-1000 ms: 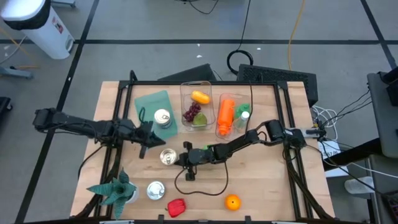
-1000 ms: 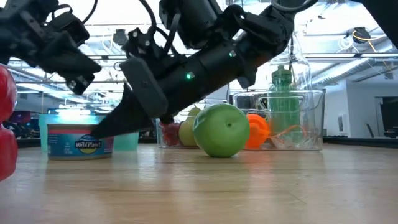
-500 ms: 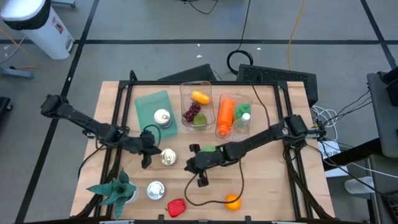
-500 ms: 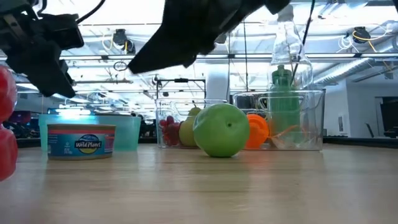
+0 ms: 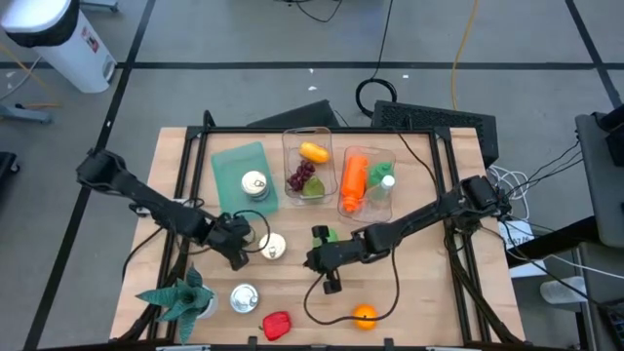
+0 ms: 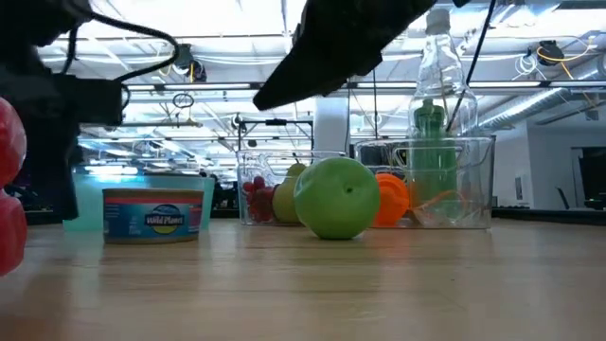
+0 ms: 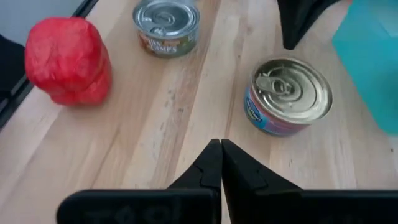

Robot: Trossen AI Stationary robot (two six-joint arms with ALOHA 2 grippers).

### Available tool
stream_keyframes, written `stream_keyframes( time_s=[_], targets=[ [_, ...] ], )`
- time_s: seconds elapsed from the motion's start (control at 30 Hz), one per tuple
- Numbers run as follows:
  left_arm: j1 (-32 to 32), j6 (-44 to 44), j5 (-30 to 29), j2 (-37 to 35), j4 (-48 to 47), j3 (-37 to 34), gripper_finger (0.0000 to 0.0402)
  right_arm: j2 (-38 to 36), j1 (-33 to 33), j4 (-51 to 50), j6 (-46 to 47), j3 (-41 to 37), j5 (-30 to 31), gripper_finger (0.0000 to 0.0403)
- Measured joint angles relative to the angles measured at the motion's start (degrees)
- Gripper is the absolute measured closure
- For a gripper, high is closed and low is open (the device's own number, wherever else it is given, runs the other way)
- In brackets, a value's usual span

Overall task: Pick & Place Food Item
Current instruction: Stack the blue tuna can on top of the blue tuna can in the green bin

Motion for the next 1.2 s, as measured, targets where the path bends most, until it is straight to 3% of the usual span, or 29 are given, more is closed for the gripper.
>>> stream_keyframes(
  time_s=[0.4,0.8,0.97,1.2],
  targets=[
    [3.6,10.8,1.6,6.0,16.0,0.2,0.0399,0.1,0.0,7.5,-11.0,-4.5,0.0,0.0397],
    [6.5,18.5,1.9,6.6,24.0,0.2,0.0397,2.0,-1.0,17.3,-15.2,-6.6,4.3,0.0306],
    [7.1,19.7,1.8,6.6,24.9,0.2,0.0391,4.3,-2.1,16.3,-17.0,-3.6,4.1,0.0278],
    [7.1,20.4,-0.3,6.6,25.6,0.2,0.0392,6.4,-3.0,10.1,-21.3,0.7,1.2,0.0279]
  ],
)
